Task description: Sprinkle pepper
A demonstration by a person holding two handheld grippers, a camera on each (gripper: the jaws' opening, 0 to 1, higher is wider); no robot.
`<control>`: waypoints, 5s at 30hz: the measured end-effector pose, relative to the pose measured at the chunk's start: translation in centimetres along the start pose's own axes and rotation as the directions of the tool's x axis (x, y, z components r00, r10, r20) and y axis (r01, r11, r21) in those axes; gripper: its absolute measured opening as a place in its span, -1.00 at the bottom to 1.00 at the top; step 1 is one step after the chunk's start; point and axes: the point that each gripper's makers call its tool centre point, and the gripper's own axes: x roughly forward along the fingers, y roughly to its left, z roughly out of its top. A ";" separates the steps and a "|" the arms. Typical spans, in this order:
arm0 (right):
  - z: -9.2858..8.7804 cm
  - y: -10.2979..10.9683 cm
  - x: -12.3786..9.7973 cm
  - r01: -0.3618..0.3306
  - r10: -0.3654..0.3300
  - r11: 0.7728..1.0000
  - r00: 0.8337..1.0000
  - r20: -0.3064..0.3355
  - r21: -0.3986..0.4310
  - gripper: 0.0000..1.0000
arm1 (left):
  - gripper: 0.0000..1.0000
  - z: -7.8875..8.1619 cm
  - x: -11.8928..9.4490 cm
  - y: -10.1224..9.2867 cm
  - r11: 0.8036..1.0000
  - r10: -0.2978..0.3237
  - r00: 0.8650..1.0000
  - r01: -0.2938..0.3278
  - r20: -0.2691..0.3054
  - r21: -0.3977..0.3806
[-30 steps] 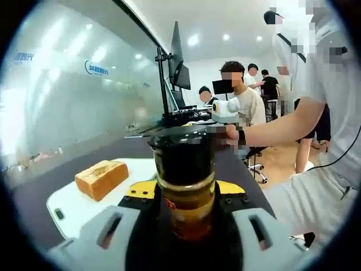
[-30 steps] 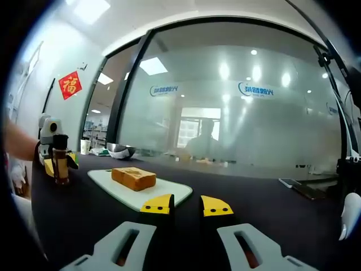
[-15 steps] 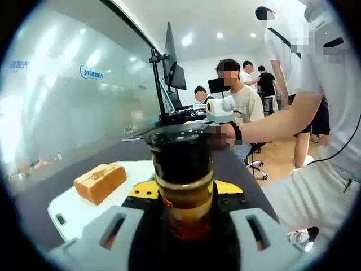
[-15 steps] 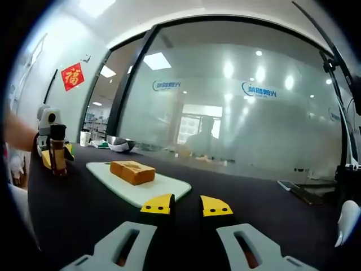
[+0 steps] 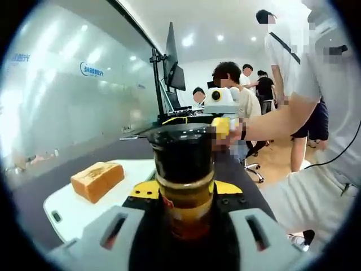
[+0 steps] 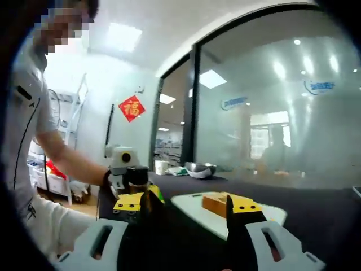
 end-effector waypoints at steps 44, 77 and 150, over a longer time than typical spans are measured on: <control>0.1 4.2 8.2 -0.256 0.252 0.962 0.966 0.050 0.092 -0.29 | -0.55 -0.2 -0.3 0.3 0.999 -0.012 1.000 0.012 0.007 -0.032; 1.2 2.9 8.3 -0.168 0.165 0.834 0.985 0.053 0.526 -0.47 | -0.55 -0.7 -0.4 0.8 0.999 -0.004 1.000 0.004 0.003 -0.041; 2.2 -3.3 -2.4 -0.134 -0.393 0.227 0.894 0.217 0.965 -0.50 | -0.33 2.5 -1.8 1.0 0.994 -0.011 0.989 0.027 0.146 -0.110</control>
